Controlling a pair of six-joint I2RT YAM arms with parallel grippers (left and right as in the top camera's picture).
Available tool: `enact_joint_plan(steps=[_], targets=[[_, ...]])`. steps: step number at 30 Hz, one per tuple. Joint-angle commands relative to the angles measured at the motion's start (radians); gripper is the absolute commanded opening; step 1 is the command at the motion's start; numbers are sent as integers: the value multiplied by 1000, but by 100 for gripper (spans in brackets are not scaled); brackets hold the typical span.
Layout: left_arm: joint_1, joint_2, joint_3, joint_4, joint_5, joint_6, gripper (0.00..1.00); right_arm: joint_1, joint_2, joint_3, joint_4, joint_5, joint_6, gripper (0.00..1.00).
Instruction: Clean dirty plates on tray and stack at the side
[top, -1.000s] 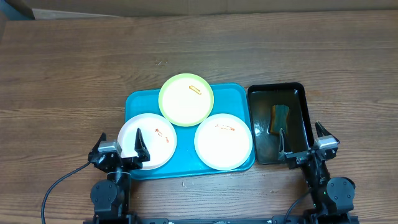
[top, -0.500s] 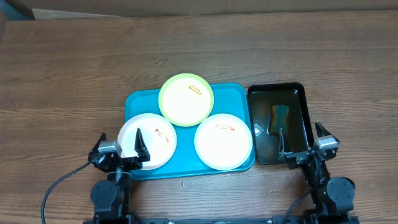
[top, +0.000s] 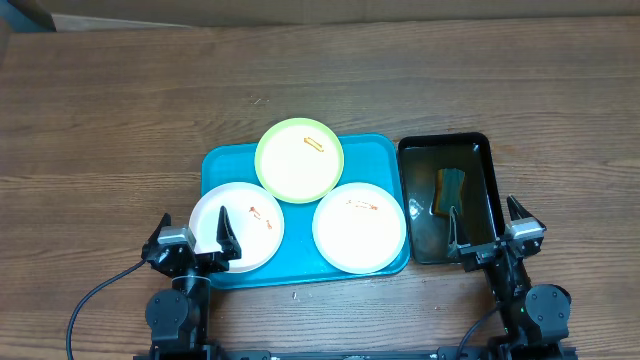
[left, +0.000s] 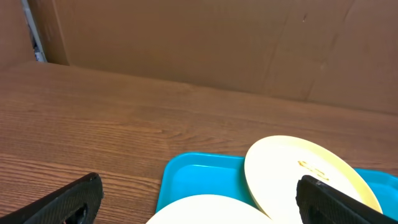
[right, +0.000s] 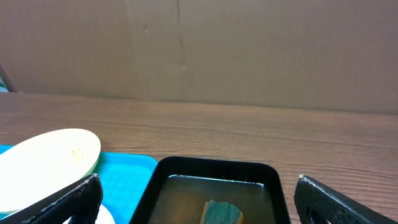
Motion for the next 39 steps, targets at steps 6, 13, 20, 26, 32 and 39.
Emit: enact_joint_plan(steps=[6, 13, 20, 26, 32, 39], targets=[[-1, -10, -4, 2, -6, 19, 100, -3, -10, -10, 3, 5, -3, 100], [-1, -10, -4, 3, -6, 18, 100, -3, -10, -10, 3, 5, -3, 100], [-1, -10, -4, 3, -6, 19, 100, -3, -10, -10, 3, 5, -3, 100], [-1, -10, -4, 3, -6, 19, 100, -3, -10, -10, 3, 5, -3, 100], [-1, -10, -4, 2, -6, 19, 100, -3, -10, -10, 3, 5, -3, 100], [-1, -10, -4, 2, -6, 19, 100, -3, -10, -10, 3, 5, -3, 100]])
